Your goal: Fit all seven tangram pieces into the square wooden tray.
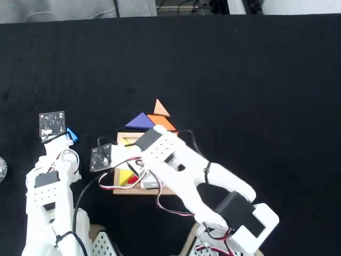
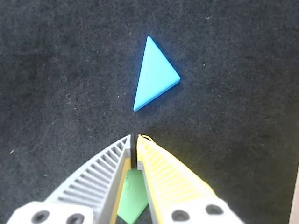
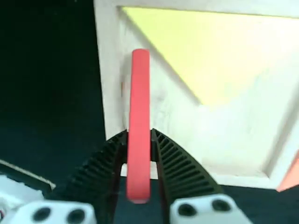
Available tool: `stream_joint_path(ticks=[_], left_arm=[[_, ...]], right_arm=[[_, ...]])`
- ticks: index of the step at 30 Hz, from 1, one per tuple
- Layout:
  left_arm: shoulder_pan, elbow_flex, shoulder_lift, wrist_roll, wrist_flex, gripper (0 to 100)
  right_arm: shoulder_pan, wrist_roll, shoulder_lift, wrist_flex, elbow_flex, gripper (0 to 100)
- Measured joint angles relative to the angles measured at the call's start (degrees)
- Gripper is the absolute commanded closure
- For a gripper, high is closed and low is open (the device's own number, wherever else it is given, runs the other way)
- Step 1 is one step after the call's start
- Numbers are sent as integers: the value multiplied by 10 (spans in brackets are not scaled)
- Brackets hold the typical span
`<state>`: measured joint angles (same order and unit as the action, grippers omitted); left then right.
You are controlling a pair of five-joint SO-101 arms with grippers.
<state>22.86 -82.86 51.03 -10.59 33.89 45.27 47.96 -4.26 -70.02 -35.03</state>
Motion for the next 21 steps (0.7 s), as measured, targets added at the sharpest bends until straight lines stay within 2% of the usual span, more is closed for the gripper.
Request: stream_joint_path(ticks=[11, 21], left_arm=[[0, 0, 0, 0, 0, 970], [0, 0, 0, 0, 0, 970]], right_arm=[[18, -45, 0, 46, -22, 953], [41, -50, 0, 52, -35, 948]])
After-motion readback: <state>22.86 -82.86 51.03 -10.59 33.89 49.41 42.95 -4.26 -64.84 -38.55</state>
